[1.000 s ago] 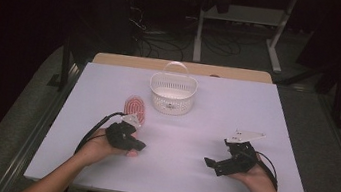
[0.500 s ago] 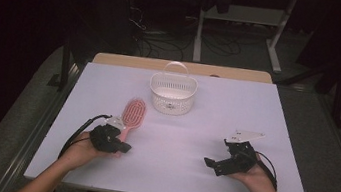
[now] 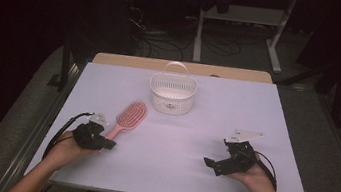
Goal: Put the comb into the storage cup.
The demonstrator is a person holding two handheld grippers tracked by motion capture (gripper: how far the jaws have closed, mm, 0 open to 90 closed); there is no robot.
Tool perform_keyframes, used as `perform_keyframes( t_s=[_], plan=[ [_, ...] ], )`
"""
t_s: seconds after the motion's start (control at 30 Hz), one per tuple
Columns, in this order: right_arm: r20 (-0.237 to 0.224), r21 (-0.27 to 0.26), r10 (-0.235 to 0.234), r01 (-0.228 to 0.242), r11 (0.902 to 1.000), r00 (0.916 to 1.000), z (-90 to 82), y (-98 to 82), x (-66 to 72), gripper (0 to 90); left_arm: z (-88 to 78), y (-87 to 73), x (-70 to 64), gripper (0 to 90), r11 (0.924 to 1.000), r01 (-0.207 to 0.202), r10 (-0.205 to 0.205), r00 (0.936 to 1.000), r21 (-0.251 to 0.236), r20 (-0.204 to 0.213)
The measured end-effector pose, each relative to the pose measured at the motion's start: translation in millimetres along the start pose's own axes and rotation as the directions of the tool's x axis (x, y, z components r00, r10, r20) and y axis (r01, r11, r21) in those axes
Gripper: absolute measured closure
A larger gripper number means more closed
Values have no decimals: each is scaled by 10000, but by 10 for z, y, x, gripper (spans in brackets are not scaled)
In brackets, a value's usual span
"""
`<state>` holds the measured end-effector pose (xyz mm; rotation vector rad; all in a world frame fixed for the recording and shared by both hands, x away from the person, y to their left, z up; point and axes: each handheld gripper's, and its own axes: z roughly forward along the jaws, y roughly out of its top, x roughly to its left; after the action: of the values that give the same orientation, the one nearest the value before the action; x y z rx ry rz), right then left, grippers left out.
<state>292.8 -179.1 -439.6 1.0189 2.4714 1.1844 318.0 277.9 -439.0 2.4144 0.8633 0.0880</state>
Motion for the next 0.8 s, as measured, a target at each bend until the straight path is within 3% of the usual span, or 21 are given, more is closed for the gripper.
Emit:
perform_keyframes(
  t_s=[0.3,0.63,0.8],
  plan=[
    [-5,18,-4,4,10000,10000,2,1,1,0,-93,-103,138,900,9992,387,-391,9976,-69,-566],
    [-3,39,-9,9,10000,10000,6,1,5,0,-113,-129,174,900,9986,507,-516,9971,-170,-561],
    [9,23,-6,6,10000,10000,3,1,2,0,-180,-99,180,900,9945,670,-697,9971,-806,-313]
  ],
)
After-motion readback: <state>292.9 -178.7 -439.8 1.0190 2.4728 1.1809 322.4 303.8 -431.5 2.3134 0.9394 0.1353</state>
